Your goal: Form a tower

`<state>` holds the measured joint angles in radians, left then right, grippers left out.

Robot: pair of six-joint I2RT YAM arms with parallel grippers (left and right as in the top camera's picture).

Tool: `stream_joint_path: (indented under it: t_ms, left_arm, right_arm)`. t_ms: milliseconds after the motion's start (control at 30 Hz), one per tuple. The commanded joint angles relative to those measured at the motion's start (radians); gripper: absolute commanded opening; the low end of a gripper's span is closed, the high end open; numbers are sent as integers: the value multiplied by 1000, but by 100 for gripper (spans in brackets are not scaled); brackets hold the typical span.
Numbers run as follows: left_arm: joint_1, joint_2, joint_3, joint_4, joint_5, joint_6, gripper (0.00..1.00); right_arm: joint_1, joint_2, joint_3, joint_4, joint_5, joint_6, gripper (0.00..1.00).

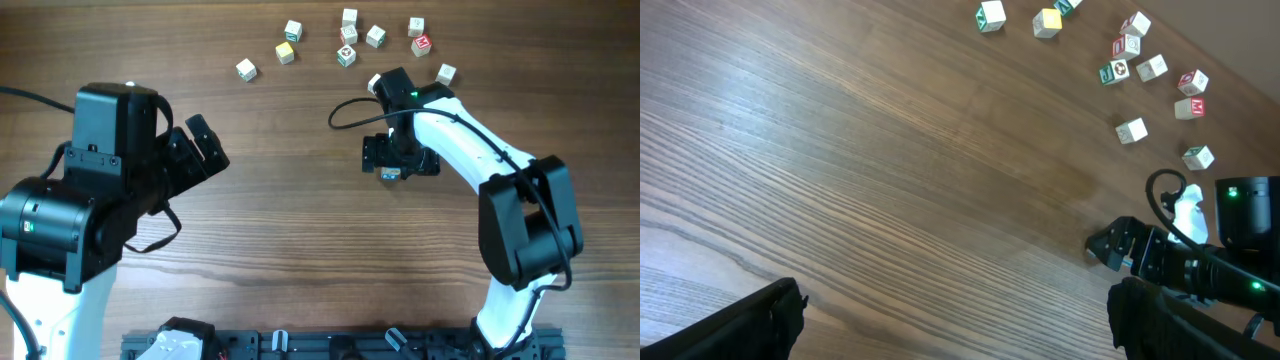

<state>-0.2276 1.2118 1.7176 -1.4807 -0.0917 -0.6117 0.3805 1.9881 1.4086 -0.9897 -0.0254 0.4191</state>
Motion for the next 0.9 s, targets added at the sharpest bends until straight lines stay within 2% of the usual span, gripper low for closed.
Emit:
stream_joint_path:
  t_ms: [0,67,233,767,867]
  left_arm:
    - [-4,0,1,2,-14,-2,100]
    - [-5,0,1,2,-14,-2,100]
    - [-5,0,1,2,-14,-2,100]
    - [-4,0,1,2,-14,-2,100]
    - [-5,0,1,2,-14,-2,100]
  right_arm:
    - [0,2,-3,0,1,0,94]
    - [0,2,-3,12,1,0,86]
    - [9,2,-2,42,-2,2,85]
    - [10,45,-2,73,-2,10,62]
    - [9,45,-2,74,-2,10,55]
